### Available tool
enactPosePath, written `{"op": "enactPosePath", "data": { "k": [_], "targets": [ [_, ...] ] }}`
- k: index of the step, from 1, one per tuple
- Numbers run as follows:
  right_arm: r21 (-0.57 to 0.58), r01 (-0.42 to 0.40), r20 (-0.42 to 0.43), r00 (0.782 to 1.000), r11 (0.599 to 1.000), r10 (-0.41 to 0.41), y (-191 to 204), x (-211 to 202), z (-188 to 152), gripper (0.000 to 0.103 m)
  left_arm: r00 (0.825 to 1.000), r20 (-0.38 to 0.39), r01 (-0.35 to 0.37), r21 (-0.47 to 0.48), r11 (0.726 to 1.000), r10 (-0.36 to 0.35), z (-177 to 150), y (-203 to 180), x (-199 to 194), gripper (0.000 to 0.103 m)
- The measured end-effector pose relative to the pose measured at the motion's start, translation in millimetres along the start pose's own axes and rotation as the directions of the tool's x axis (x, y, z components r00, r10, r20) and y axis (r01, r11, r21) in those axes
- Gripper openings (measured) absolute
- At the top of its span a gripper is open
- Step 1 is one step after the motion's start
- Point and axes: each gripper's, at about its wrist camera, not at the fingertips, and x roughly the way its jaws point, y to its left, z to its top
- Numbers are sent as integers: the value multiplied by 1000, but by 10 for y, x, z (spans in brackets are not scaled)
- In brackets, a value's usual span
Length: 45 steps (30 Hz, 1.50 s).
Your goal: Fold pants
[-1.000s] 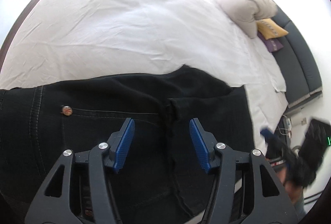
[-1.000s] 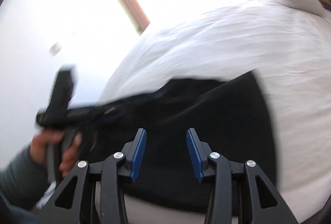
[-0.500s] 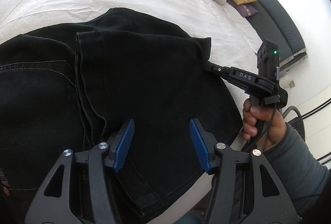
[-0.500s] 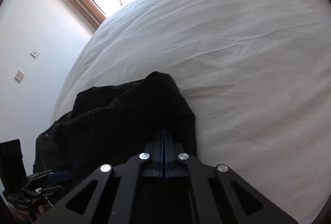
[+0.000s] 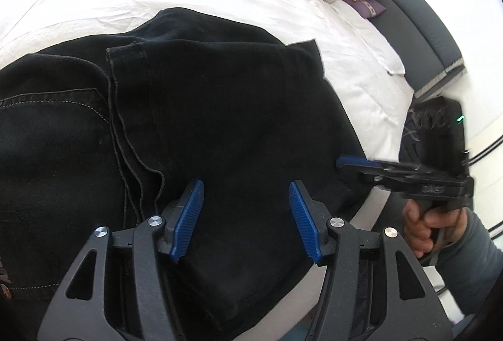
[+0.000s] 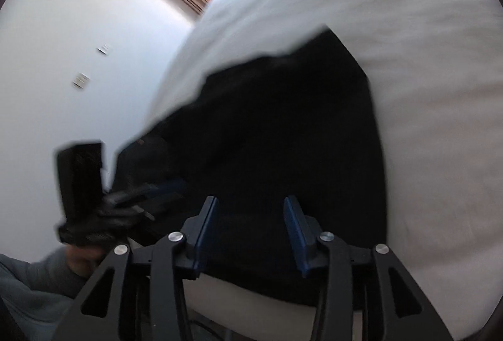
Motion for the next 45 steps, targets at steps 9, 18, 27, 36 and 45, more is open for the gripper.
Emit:
{"op": "enactPosePath", "data": {
  "k": [9, 18, 27, 36, 45],
  "targets": [
    [87, -127, 168, 980, 988, 111, -60, -420, 468, 40, 999, 4, -43, 45, 998, 43, -58, -157, -78, 57],
    [294, -193, 37, 981, 936, 190, -377, 695, 1289, 32, 1000, 18, -24, 142, 990, 22, -253, -135, 30, 59],
    [352, -226, 186, 968, 908, 168, -421, 333, 1096, 55, 997, 68, -58, 175, 983, 47, -326, -189, 15, 59],
    [91, -116, 164, 981, 989, 100, -100, 104, 381, 53, 990, 136, -45, -32, 998, 49, -386, 92, -487, 60],
    [-3, -299, 27, 954, 954, 299, 978, 350, 973, 81, 941, 318, -36, -241, 970, 114, -646, 632, -1419, 68]
  ]
}}
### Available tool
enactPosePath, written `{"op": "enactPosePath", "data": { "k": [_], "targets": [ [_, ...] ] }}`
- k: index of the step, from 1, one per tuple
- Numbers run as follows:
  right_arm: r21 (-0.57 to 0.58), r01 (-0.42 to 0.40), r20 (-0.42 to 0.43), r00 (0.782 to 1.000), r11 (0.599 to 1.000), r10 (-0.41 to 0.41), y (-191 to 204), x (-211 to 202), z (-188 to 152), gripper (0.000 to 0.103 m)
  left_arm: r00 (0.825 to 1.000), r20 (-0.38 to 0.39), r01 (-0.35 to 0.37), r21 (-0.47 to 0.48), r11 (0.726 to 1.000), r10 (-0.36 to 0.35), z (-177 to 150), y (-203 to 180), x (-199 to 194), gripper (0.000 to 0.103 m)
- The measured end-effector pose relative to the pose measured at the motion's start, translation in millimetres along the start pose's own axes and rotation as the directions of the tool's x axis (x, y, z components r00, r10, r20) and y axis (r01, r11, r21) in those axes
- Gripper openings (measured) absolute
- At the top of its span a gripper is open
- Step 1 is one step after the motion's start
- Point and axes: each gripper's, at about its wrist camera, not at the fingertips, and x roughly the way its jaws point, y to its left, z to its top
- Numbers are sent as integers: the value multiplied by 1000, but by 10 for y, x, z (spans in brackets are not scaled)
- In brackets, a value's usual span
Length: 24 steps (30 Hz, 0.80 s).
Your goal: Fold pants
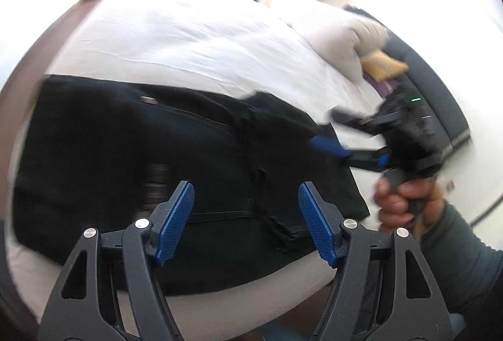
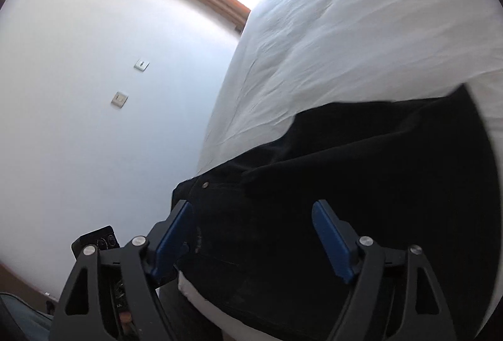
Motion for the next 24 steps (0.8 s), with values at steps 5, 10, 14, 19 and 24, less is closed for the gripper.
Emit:
{"op": "enactPosePath", "data": {
  "k": [5, 10, 14, 19, 24],
  "targets": [
    [60, 125, -118, 986, 990, -118, -246, 838, 84, 81, 990, 127, -38, -151, 988, 58, -44, 464, -635, 69],
    [35, 139, -185, 974, 990, -131, 184, 821, 206, 84, 972, 172, -98, -317, 943, 159, -229, 921, -1032, 76],
    [-37, 58, -217, 974, 998, -64, 512, 959, 259, 88, 974, 111, -137, -415, 900, 199, -360, 1199, -996, 77],
    [56, 79, -228, 971, 995, -64, 116, 1272, 242, 90, 978, 46, -151, -516, 843, 204, -463, 1394, -857, 77],
    [51, 85, -239, 968, 995, -71, 169, 1285, 290, 91, 993, 2, -89, -606, 791, 114, -503, 1527, -484, 77]
  ]
}}
